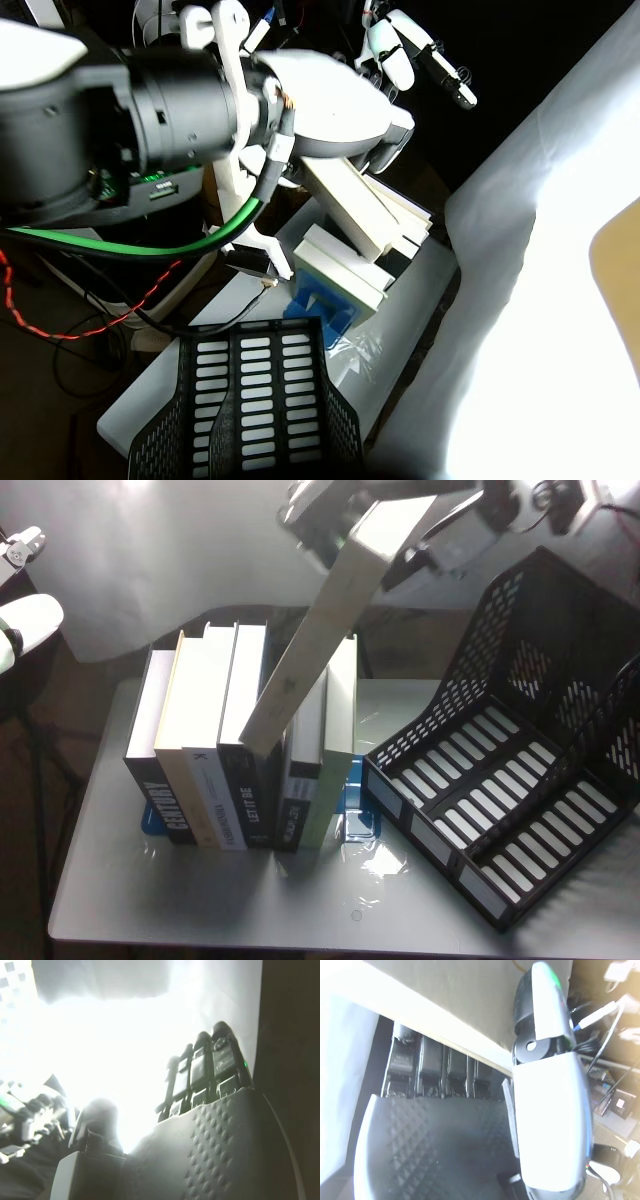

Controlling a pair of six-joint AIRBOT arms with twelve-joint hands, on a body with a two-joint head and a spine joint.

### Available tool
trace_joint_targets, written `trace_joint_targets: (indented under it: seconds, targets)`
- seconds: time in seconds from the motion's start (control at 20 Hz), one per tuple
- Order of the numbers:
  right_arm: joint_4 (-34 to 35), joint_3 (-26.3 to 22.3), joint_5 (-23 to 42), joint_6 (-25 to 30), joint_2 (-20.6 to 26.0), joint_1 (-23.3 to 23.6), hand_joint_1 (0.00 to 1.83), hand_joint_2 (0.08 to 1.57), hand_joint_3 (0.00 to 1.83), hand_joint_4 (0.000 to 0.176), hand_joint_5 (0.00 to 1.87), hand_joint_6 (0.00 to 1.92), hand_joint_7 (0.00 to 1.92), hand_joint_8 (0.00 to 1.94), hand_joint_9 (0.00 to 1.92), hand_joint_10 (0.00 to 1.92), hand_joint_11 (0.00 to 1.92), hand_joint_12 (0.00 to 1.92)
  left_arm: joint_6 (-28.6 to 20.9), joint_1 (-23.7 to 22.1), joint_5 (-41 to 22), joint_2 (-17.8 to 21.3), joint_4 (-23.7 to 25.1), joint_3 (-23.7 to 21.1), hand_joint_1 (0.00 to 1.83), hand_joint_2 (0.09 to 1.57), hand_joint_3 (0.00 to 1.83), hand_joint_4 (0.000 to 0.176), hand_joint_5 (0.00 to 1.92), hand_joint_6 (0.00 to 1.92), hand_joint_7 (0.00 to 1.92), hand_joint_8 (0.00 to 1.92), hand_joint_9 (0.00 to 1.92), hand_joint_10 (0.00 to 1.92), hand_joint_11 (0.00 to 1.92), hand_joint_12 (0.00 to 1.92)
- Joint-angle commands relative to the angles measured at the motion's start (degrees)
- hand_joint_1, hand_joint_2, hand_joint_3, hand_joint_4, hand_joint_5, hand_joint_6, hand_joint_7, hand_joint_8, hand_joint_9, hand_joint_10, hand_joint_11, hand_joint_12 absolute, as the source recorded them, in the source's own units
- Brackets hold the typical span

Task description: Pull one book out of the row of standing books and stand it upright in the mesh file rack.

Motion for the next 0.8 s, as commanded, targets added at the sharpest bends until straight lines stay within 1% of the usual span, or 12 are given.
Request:
trace_joint_targets:
  seconds: [0.0, 0.1, 0.15, 0.2, 0.25, 0.3, 0.35, 0.4, 0.5, 0.55, 0.65, 0.75]
  targets:
    - [3.49, -0.09, -1.04, -0.03, 1.23, 1.99, 1.20, 1.23, 0.00, 0.000, 0.77, 1.14, 0.80, 1.55, 0.77, 1.79, 0.53, 1.92, -0.22, -0.27, -6.79, 0.30, -0.73, 0.58, 0.00, 1.48, 0.00, 0.000, 0.07, 0.01, 0.00, 0.00, 0.00, 0.00, 0.00, 0.00]
    - [3.08, -0.38, -1.95, -0.04, 2.30, 3.56, 1.20, 1.22, 0.00, 0.000, 0.80, 1.12, 0.81, 1.52, 0.68, 1.72, 0.36, 1.92, -0.22, -0.59, -6.26, 0.29, -0.04, 0.59, 0.00, 1.48, 0.00, 0.000, 0.08, 0.01, 0.00, 0.00, 0.00, 0.00, 0.00, 0.00]
    - [2.87, -0.73, -2.45, -0.04, 3.30, 4.99, 1.18, 1.25, 0.00, 0.000, 0.87, 1.16, 0.61, 1.61, 0.36, 1.75, 0.11, 1.92, -0.22, -0.98, -5.98, 0.18, 0.42, 0.60, 0.00, 1.48, 0.00, 0.005, 0.07, 0.01, 0.00, 0.00, 0.00, 0.00, 0.00, 0.00]
    - [2.51, -1.15, -3.01, -0.04, 4.05, 5.91, 1.18, 1.25, 0.00, 0.000, 0.87, 1.16, 0.61, 1.61, 0.36, 1.75, 0.11, 1.92, -0.22, -1.38, -5.85, 0.02, 0.67, 0.63, 0.00, 1.48, 0.00, 0.005, 0.07, 0.01, 0.00, 0.00, 0.00, 0.00, 0.00, 0.00]
    - [1.95, -1.60, -3.62, -0.05, 4.88, 6.84, 1.18, 1.26, 0.00, 0.000, 0.88, 1.15, 0.56, 1.64, 0.19, 1.90, 0.02, 1.92, -0.22, -1.65, -5.65, -0.17, 0.92, 0.68, 0.00, 1.48, 0.00, 0.000, 0.06, 0.01, 0.00, 0.00, 0.00, 0.00, 0.00, 0.00]
    - [1.42, -2.02, -4.18, -0.05, 5.61, 7.50, 1.18, 1.26, 0.00, 0.000, 0.88, 1.15, 0.56, 1.64, 0.19, 1.90, 0.02, 1.92, -0.22, -1.73, -5.38, -0.26, 1.15, 0.75, 0.00, 1.48, 0.00, 0.000, 0.06, 0.01, 0.00, 0.00, 0.00, 0.00, 0.00, 0.00]
    - [0.92, -2.35, -4.64, -0.05, 6.16, 7.88, 1.19, 1.23, 0.00, 0.000, 0.87, 1.07, 0.70, 1.60, 0.46, 1.91, 0.30, 1.92, -0.22, -1.73, -5.31, -0.27, 1.22, 0.75, 0.00, 1.49, 0.00, 0.000, 0.07, 0.01, 0.00, 0.00, 0.00, 0.00, 0.00, 0.00]
    - [0.57, -2.82, -5.12, -0.05, 6.92, 8.41, 1.18, 1.24, 0.00, 0.000, 0.87, 1.23, 0.62, 1.49, 0.36, 1.60, 0.11, 1.92, -0.22, -1.73, -5.34, -0.26, 1.23, 0.72, 0.00, 1.50, 0.01, 0.000, 0.06, 0.01, 0.00, 0.00, 0.00, 0.00, 0.00, 0.00]
    - [-0.63, -3.87, -6.11, -0.04, 8.44, 9.43, 1.18, 1.25, 0.00, 0.000, 0.88, 1.19, 0.60, 1.57, 0.38, 1.69, 0.19, 1.92, -0.22, -1.77, -5.23, -0.26, 1.28, 0.68, 0.00, 1.51, 0.01, 0.000, 0.07, 0.01, 0.00, 0.00, 0.00, 0.00, 0.00, 0.00]
    - [-2.09, -4.36, -6.68, 0.68, 9.10, 10.07, 1.21, 1.23, 0.00, 0.000, 0.86, 1.00, 0.72, 1.64, 0.66, 1.89, 0.49, 1.92, -0.22, -1.77, -5.13, -0.27, 1.32, 0.65, 0.02, 1.51, 0.01, 0.000, 0.08, 0.01, 0.00, 0.00, 0.00, 0.00, 0.00, 0.00]
    - [-6.45, -5.02, -7.16, 3.90, 10.53, 11.94, 1.22, 1.21, 0.00, 0.000, 0.87, 0.98, 0.77, 1.58, 0.62, 1.86, 0.40, 1.92, -0.22, -1.84, -4.91, -0.38, 1.46, 0.64, 0.02, 1.51, 0.00, 0.000, 0.09, 0.01, 0.00, 0.00, 0.00, 0.00, 0.00, 0.00]
    - [-8.19, -6.07, -7.82, 4.42, 11.85, 13.28, 1.21, 1.20, 0.00, 0.000, 0.84, 1.05, 0.83, 1.48, 0.64, 1.69, 0.30, 1.92, -0.22, -1.99, -4.78, -0.50, 1.54, 0.64, 0.08, 1.50, 0.00, 0.000, 0.11, 0.01, 0.00, 0.00, 0.00, 0.00, 0.00, 0.00]
